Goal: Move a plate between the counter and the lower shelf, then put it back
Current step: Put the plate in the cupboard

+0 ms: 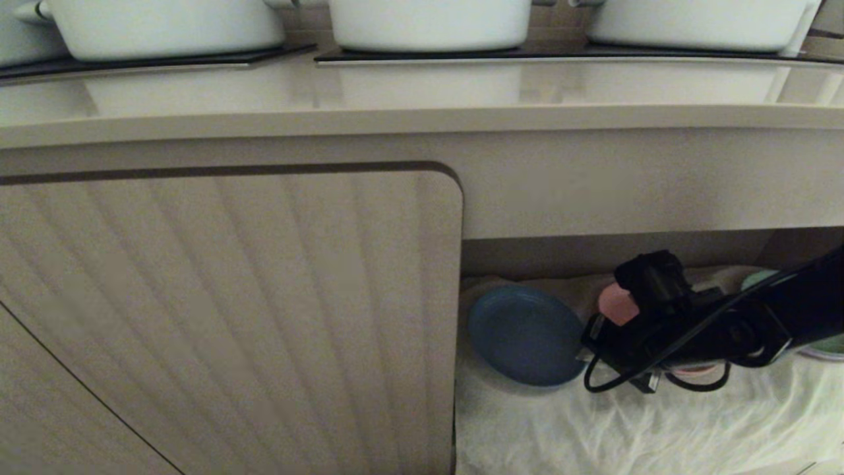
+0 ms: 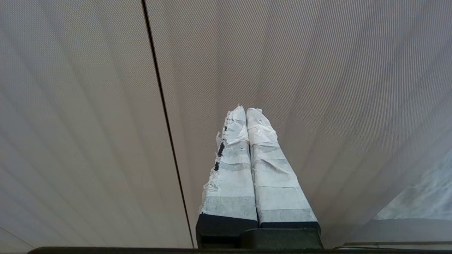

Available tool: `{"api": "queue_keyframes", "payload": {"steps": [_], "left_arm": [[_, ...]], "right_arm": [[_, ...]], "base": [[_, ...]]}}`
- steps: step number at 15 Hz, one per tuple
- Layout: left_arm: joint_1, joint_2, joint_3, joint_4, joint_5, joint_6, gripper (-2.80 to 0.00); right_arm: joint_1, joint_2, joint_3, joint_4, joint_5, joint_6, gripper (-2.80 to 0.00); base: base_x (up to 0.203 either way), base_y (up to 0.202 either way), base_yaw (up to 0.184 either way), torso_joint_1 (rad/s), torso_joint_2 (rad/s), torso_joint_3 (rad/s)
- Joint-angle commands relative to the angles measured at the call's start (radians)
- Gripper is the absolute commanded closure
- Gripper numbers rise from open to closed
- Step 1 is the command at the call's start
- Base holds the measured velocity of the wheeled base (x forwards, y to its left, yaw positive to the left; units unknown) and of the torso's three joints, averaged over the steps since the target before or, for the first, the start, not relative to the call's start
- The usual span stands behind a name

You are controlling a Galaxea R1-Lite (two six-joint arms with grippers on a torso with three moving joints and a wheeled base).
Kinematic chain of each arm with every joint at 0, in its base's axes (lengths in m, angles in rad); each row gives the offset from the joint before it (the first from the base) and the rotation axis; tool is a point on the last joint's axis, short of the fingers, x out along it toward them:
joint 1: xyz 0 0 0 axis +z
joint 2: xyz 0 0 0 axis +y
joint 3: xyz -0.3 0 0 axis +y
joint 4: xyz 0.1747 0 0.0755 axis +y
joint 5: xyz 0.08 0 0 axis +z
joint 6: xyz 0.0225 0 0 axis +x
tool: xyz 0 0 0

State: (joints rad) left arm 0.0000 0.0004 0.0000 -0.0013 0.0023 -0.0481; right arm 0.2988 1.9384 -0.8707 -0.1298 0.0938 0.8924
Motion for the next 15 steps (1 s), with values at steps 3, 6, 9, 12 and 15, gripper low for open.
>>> {"api": "queue_keyframes", "payload": {"steps": [3,6,9,12,15], "left_arm": [[0.000,0.000,0.000,0.000,0.001,-0.001,0.00],[0.000,0.000,0.000,0.000,0.001,-0.001,0.00],[0.000,0.000,0.000,0.000,0.001,-0.001,0.00],[0.000,0.000,0.000,0.000,0.001,-0.001,0.00],[0.000,0.000,0.000,0.000,0.001,0.000,0.00]], "right_arm": [[0.008,0.039,-0.049,0.002,0.001,0.005,0.00],[0.012,0.052,-0.055,0.001,0.001,0.005,0.00],[0.017,0.063,-0.054,-0.006,0.003,0.005,0.00],[0.022,0.073,-0.057,-0.008,0.001,0.005,0.00],[0.030,0.089,-0.059,-0.008,0.000,0.007,0.00]], "base": [[0.000,0.000,0.000,0.000,0.00,0.000],[0.000,0.000,0.000,0.000,0.00,0.000],[0.000,0.000,0.000,0.000,0.00,0.000],[0.000,0.000,0.000,0.000,0.00,0.000],[0.000,0.000,0.000,0.000,0.00,0.000]]}}
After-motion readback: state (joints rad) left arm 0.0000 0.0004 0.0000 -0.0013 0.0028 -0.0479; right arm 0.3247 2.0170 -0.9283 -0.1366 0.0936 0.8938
